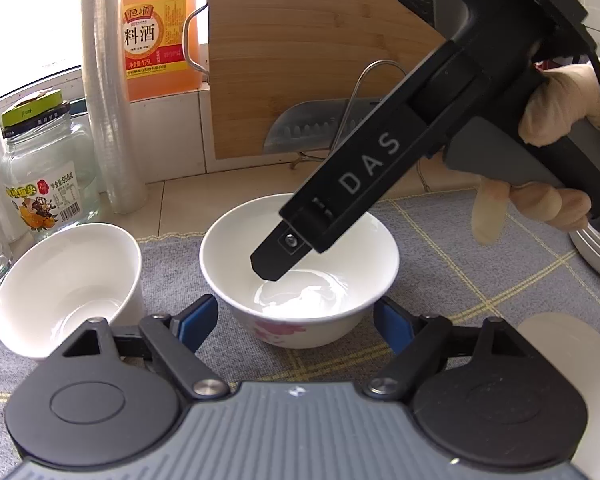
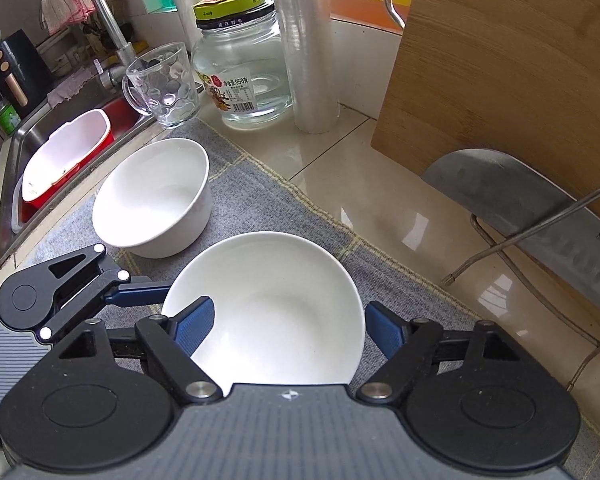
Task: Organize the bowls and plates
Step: 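Grasp the rim of the pink-flowered bowl with the right tool, then lift and carry the pink-flowered bowl over the other white bowl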
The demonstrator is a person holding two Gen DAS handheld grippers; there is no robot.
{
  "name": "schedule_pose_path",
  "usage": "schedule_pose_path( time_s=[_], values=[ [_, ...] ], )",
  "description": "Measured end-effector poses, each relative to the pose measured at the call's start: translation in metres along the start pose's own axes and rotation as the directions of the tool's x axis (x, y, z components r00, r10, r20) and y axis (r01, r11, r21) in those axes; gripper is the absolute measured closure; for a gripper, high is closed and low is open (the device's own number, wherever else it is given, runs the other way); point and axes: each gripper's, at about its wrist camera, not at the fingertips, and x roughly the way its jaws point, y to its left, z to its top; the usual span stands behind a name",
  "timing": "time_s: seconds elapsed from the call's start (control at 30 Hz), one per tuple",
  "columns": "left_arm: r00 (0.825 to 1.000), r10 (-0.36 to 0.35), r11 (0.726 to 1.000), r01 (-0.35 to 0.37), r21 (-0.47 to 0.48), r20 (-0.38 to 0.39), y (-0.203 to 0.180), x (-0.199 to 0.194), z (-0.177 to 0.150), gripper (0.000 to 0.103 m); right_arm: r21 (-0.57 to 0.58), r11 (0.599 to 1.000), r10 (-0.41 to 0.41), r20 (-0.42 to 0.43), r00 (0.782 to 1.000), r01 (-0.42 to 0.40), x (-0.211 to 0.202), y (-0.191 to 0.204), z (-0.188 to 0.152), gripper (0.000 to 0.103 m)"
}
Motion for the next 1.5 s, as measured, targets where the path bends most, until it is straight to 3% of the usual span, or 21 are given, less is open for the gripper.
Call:
schedule_pose_path(
  time_s=[0.87, 1.5],
  values=[
    [0.999, -0.023, 1.0, 0.023, 0.012, -0.025, 0.002, 0.0, 0.002, 0.019, 0.005, 1.0, 0.025, 0.002, 1.0, -0.025, -0.001, 0.001, 0.003, 0.021],
    [0.998, -0.036, 0.997, 0.039, 0.065, -0.045, -0.011, -0.032, 0.01, 0.019, 0.024, 0.998, 0.049, 0.052, 0.997, -0.05, -0.039, 0.017, -0.007, 0.021]
  ],
)
